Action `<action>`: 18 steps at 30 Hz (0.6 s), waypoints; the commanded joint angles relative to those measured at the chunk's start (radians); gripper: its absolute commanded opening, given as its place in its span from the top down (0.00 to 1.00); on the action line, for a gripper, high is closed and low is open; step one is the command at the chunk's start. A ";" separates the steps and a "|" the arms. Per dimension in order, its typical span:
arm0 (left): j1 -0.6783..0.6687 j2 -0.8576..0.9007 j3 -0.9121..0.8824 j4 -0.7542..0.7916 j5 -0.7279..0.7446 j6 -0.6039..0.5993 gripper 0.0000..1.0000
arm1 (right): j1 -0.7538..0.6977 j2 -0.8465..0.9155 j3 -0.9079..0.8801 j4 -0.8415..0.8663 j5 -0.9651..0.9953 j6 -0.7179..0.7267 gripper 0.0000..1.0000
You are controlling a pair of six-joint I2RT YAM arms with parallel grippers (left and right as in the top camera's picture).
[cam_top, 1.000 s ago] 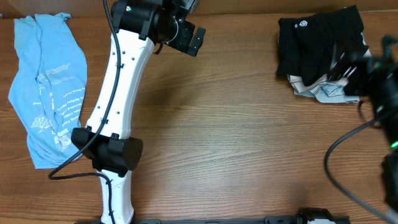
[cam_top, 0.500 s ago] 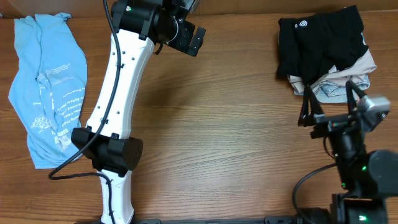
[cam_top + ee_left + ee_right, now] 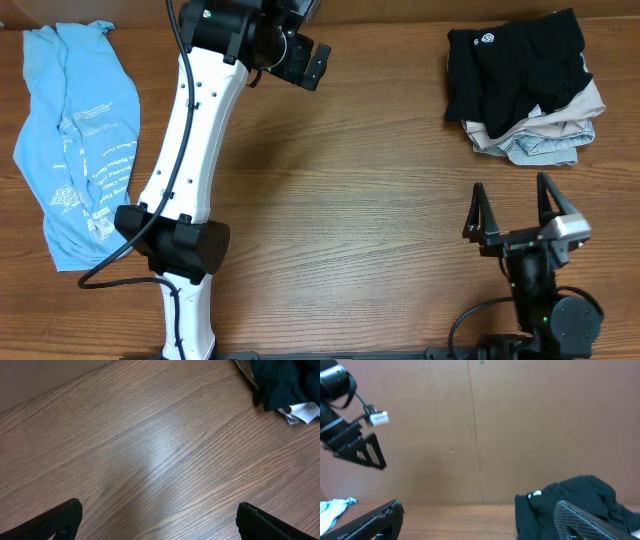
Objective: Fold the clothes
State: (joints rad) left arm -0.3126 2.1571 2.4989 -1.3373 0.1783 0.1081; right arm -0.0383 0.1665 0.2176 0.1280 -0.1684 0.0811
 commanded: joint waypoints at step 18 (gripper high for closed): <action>-0.001 -0.019 -0.005 0.003 -0.006 0.011 0.00 | 0.006 -0.164 -0.210 -0.168 0.071 -0.089 0.00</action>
State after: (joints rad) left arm -0.3126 2.1571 2.4989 -1.3376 0.1787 0.1078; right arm -0.0383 0.0135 0.0181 -0.0013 -0.1272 0.0288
